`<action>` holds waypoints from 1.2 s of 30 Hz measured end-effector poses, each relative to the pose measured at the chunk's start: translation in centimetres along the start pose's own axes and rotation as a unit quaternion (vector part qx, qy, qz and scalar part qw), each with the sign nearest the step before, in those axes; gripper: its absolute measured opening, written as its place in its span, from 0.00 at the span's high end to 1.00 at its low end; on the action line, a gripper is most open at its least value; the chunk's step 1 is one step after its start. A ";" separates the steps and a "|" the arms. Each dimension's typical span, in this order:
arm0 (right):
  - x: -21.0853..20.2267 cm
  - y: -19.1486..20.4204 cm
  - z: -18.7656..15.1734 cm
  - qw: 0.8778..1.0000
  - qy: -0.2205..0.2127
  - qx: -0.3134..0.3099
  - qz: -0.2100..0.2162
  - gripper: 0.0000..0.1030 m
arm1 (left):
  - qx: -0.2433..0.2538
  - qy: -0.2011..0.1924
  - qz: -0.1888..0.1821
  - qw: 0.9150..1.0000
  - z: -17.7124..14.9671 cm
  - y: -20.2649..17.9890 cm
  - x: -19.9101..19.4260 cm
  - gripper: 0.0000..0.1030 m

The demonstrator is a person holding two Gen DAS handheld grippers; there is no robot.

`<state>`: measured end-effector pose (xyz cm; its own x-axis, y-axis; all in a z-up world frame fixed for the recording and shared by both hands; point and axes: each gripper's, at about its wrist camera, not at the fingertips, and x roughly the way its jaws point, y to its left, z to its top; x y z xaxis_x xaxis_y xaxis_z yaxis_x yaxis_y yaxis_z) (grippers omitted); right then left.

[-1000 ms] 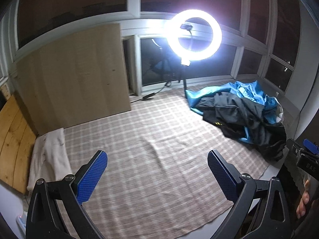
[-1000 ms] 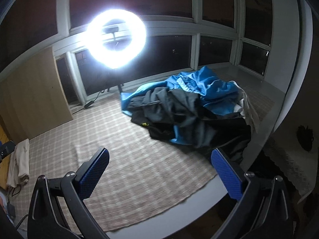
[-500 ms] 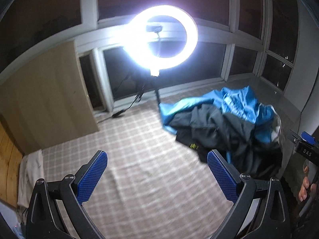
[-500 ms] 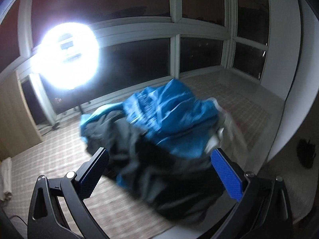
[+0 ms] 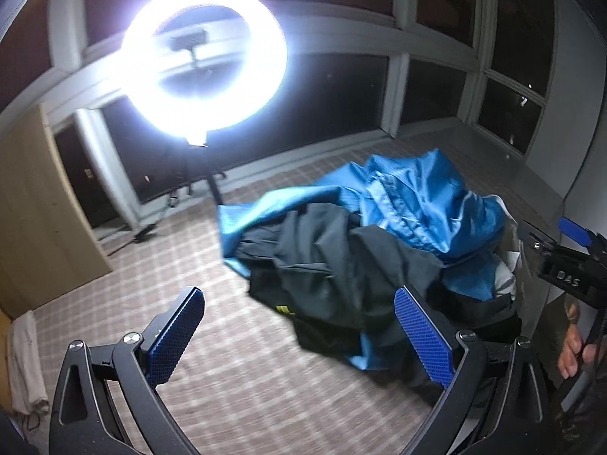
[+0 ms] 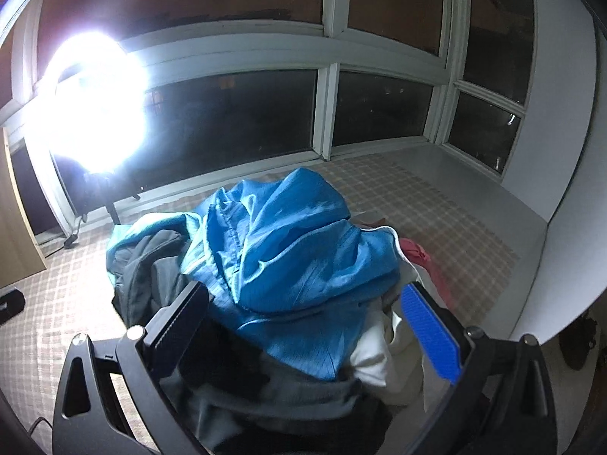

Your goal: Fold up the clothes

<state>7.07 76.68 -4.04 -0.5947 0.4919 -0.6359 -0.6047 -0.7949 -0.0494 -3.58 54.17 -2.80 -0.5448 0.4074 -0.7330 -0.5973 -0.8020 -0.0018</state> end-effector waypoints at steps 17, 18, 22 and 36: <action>11.2 2.1 0.5 0.990 0.096 -0.036 0.094 0.32 | -0.047 0.034 0.025 0.998 -0.3 4.9 2.8 0.02; 12.1 2.9 0.6 0.989 0.103 -0.050 0.093 0.31 | -0.053 0.035 0.029 0.998 -0.5 5.7 2.8 0.02; 16.2 3.0 0.7 0.981 0.145 -0.036 0.124 0.40 | -0.080 0.038 0.046 0.995 -1.1 8.3 2.8 0.02; 4.0 -6.3 20.1 0.979 -0.081 0.075 0.170 0.97 | -0.152 0.019 0.107 0.982 -3.6 15.8 -0.5 0.03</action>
<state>-2.19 90.77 9.19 -0.8441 0.2675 -0.4647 -0.4207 -0.8678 0.2645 -10.64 39.69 -4.95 -0.6126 0.2039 -0.7636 -0.2649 -0.9632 -0.0447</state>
